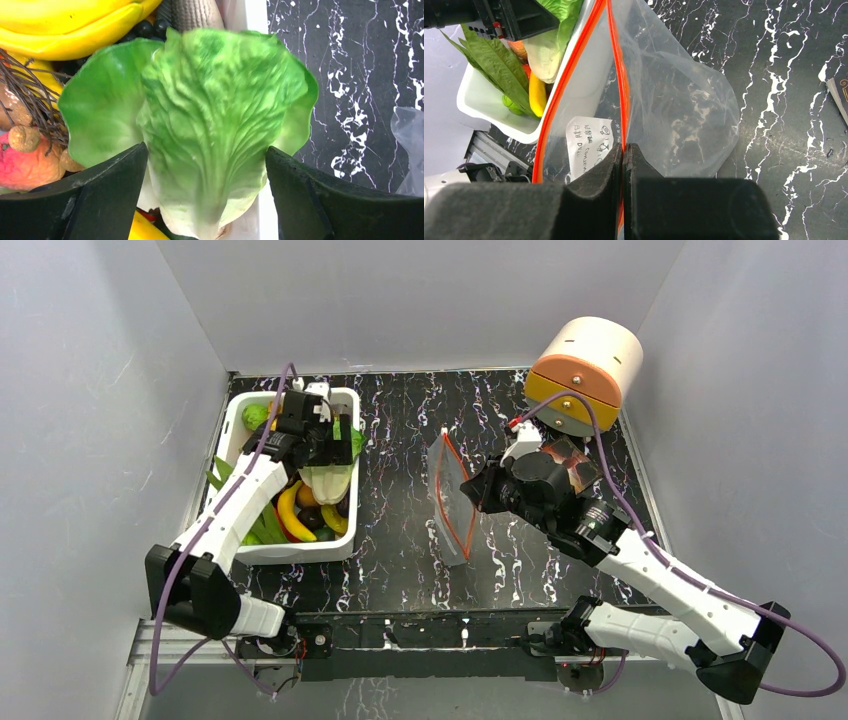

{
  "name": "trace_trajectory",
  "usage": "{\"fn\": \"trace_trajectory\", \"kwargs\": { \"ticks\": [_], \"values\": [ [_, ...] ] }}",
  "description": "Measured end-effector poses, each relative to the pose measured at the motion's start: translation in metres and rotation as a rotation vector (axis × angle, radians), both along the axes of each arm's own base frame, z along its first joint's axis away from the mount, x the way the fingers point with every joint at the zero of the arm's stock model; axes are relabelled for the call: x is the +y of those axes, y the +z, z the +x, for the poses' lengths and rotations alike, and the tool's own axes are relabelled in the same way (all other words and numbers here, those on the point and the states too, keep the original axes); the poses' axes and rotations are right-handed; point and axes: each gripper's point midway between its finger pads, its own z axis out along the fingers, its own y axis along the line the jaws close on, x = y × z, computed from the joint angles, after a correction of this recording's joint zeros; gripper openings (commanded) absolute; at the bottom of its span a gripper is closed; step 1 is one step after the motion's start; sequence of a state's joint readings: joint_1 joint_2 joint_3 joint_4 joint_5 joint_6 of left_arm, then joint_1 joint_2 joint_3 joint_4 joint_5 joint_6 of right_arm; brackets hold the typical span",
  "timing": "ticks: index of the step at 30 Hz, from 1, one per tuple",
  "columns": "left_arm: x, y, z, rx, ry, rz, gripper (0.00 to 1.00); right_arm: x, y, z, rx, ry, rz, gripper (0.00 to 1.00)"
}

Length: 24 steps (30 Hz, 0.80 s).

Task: Place the food in the zip-top bag and seal the zipper
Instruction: Pick up the fake vegetable from the bin.

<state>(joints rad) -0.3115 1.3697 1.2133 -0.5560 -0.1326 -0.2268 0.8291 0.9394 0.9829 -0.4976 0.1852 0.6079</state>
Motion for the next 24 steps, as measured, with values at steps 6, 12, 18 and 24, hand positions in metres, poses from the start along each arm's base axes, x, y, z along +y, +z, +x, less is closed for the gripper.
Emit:
{"fn": "trace_trajectory", "kwargs": {
  "ticks": [6, 12, 18, 24],
  "values": [
    [0.002, -0.001, 0.013, 0.021, 0.007, 0.044, 0.98, -0.003, -0.004, -0.002, 0.002, -0.002, -0.004, 0.00],
    [0.001, -0.007, 0.026, 0.056, 0.001, 0.069, 0.95, -0.003, -0.004, -0.002, 0.001, -0.002, -0.003, 0.00],
    [0.002, -0.015, 0.034, 0.080, -0.002, 0.099, 0.86, -0.003, -0.003, -0.002, 0.001, -0.001, -0.003, 0.00],
    [0.005, -0.017, 0.036, 0.089, 0.000, 0.123, 0.69, -0.003, -0.003, -0.002, 0.000, -0.001, -0.002, 0.00]
  ]
}}
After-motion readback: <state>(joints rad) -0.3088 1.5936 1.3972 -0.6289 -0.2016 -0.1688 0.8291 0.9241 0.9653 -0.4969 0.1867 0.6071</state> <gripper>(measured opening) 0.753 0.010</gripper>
